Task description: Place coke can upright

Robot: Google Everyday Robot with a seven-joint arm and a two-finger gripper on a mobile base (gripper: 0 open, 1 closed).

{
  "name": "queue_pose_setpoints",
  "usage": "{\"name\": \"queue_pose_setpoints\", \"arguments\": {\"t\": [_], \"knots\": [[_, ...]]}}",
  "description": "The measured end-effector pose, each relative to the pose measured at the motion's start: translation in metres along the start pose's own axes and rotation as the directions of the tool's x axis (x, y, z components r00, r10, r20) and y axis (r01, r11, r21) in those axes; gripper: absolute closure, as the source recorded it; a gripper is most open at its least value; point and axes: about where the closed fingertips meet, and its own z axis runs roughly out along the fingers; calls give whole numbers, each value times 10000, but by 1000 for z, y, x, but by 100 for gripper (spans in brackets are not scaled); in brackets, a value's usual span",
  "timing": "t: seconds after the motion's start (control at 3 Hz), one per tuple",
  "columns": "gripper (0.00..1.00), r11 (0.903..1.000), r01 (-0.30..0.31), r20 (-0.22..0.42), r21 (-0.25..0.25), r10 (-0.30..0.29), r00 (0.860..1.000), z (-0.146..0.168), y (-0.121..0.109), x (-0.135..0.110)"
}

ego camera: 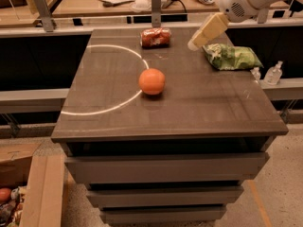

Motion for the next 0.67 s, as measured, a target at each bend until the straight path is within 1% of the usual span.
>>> {"name": "queue_pose_setpoints", "arguments": {"t": [0.33, 0.67], "knots": [[0, 9955, -588, 646, 741, 540, 9964, 27, -18, -9], [0, 9840, -1274, 1077, 1244, 1142, 9876, 55, -39, -9]]}}
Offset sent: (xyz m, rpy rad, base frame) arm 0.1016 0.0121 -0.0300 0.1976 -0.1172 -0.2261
